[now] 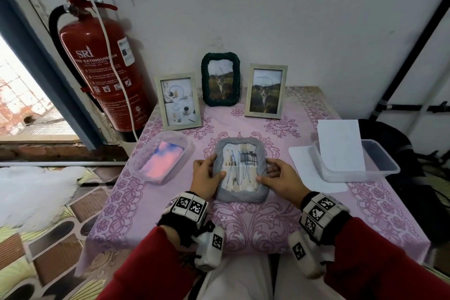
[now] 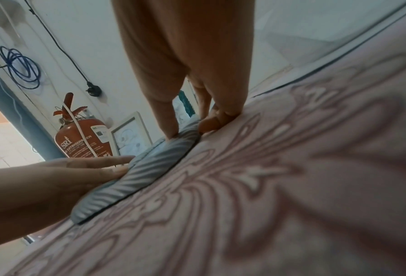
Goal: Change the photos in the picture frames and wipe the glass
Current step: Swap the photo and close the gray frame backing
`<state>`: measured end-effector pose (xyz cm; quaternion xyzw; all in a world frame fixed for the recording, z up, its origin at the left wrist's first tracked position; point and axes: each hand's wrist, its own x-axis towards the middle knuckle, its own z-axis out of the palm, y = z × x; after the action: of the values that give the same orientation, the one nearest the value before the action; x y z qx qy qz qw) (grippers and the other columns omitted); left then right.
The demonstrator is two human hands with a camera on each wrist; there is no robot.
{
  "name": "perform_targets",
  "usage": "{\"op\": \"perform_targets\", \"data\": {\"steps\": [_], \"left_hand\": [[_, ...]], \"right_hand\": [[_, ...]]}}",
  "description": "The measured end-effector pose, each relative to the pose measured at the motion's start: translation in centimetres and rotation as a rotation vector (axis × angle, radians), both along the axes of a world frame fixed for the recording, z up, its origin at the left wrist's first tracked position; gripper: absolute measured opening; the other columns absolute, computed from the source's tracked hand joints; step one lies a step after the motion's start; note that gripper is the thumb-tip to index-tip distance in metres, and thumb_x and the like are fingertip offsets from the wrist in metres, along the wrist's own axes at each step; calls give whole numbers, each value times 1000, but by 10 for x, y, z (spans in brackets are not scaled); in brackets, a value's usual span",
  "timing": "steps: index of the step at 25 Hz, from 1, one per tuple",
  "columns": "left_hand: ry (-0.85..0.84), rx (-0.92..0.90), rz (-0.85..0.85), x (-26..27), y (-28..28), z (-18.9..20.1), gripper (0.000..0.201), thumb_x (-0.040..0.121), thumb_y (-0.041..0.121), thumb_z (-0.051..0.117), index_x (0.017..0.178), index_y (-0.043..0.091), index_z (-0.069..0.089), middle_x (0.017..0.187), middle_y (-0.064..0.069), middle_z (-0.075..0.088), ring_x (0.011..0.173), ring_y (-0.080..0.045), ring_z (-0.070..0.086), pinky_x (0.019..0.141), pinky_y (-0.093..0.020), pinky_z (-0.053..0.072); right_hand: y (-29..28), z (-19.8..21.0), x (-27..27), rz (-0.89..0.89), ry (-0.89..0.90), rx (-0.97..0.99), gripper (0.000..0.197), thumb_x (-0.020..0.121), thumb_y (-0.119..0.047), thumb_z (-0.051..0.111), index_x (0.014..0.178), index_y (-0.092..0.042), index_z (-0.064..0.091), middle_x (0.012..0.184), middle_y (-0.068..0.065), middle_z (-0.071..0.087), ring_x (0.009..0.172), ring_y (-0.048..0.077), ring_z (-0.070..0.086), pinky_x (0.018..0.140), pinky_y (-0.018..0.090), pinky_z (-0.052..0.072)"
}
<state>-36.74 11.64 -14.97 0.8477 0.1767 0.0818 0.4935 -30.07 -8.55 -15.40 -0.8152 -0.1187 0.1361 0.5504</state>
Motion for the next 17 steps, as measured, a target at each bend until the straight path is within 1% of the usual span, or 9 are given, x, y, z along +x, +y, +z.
{"op": "perform_targets", "data": {"steps": [2, 4, 8, 11, 13, 14, 15, 16, 17], "left_hand": [[80, 137, 9, 3, 0, -1, 61, 84, 20, 67, 139, 16, 41, 119, -12, 40, 112, -26, 43, 109, -30, 30], [150, 206, 13, 2, 3, -2, 59, 82, 29, 68, 137, 24, 45, 126, -11, 43, 122, -29, 37, 108, -33, 28], [133, 173, -7, 1, 6, 0, 60, 79, 28, 72, 134, 20, 49, 127, -12, 44, 122, -28, 40, 109, -33, 30], [57, 135, -40, 0, 7, 10, 51, 83, 20, 68, 130, 12, 53, 124, -15, 49, 116, -26, 50, 105, -35, 37], [-59, 84, -61, -3, 15, 24, 40, 87, 18, 63, 125, 10, 55, 119, -11, 56, 105, -18, 56, 95, -29, 46], [-118, 84, -58, -3, 23, 33, 36, 88, 18, 61, 123, 11, 56, 115, -8, 59, 99, -13, 57, 88, -22, 48], [-172, 98, -40, -3, 34, 42, 33, 88, 18, 60, 121, 12, 58, 112, -6, 62, 93, -9, 57, 81, -13, 46], [-214, 127, -13, -2, 47, 52, 31, 89, 16, 60, 120, 12, 59, 109, -5, 63, 89, -8, 57, 76, -9, 44], [-234, 176, 9, -1, 61, 60, 30, 89, 14, 60, 118, 11, 60, 106, -6, 65, 87, -8, 58, 75, -8, 43]], "right_hand": [[0, -1, 0, -10, -10, -20, 63, 75, -7, 75, 131, -4, 45, 78, -4, 46, 78, 14, 46, 72, 21, 45], [-1, -1, 0, -14, -40, -52, 62, 75, -8, 75, 131, -4, 47, 82, 0, 48, 76, 14, 46, 74, 22, 45], [-2, -2, -3, -14, -144, -155, 60, 75, -14, 76, 129, -9, 51, 108, 13, 45, 79, 17, 50, 83, 22, 45], [-4, -2, -6, 4, -168, -201, 56, 78, -18, 74, 130, -15, 51, 110, 11, 38, 83, 15, 51, 92, 20, 44], [-5, -1, -4, 20, -159, -222, 56, 78, -19, 73, 129, -16, 51, 108, 8, 36, 82, 15, 51, 92, 20, 43], [-5, 0, -2, 29, -147, -228, 56, 78, -19, 74, 129, -16, 51, 108, 8, 37, 81, 14, 52, 90, 20, 43], [-6, 1, 0, 40, -133, -233, 57, 77, -19, 75, 129, -16, 51, 109, 10, 38, 78, 14, 51, 88, 21, 44], [-6, 2, 2, 53, -119, -237, 57, 76, -19, 76, 128, -15, 52, 109, 12, 40, 76, 14, 51, 84, 21, 44], [-6, 3, 5, 67, -106, -240, 58, 75, -19, 76, 128, -14, 52, 110, 13, 42, 73, 14, 50, 81, 22, 44]]}}
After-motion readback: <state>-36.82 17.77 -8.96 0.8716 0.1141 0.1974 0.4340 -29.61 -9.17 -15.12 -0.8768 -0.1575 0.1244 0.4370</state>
